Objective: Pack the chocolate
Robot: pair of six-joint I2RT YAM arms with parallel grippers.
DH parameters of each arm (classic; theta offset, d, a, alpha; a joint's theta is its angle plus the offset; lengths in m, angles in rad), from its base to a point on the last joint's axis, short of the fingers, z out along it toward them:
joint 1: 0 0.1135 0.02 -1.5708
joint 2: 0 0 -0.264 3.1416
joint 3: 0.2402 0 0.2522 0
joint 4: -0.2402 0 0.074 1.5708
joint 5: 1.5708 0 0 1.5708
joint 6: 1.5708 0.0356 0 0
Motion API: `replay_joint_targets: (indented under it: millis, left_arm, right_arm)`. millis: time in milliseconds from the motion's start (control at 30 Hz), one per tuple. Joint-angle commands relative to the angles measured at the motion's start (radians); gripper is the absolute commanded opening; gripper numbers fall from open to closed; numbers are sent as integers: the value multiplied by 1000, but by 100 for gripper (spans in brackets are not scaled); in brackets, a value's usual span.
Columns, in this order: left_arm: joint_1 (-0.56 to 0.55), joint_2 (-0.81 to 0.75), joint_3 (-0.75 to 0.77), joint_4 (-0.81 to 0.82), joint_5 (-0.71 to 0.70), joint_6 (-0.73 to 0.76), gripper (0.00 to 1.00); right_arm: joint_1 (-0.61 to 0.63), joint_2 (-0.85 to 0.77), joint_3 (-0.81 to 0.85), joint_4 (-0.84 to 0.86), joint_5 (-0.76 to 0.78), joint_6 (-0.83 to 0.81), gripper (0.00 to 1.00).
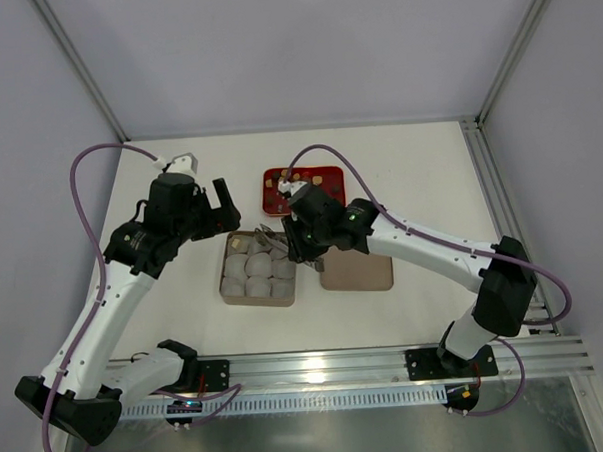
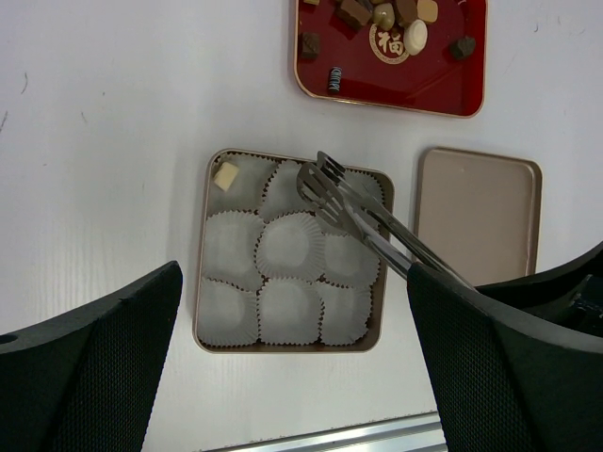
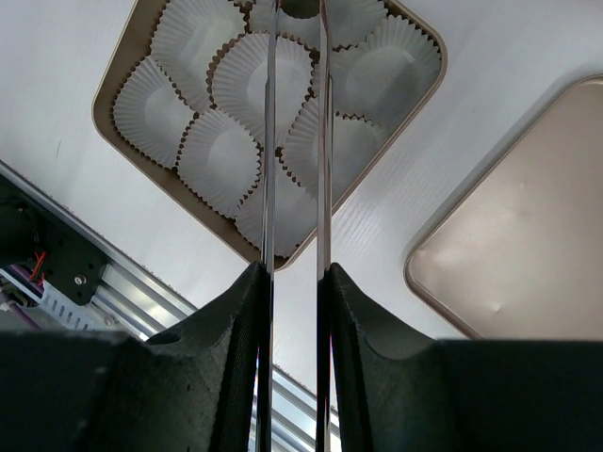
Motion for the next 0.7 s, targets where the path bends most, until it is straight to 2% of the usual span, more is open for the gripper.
replay_joint_targets:
  millis: [0, 667]
  left_arm:
    - [3, -20, -1, 27, 1, 2, 100]
    - [3, -23, -3, 27, 0, 8, 100]
  right_arm:
    - [9, 19, 19, 51, 10, 11, 33]
    - [21, 25, 54, 30, 27, 0, 43]
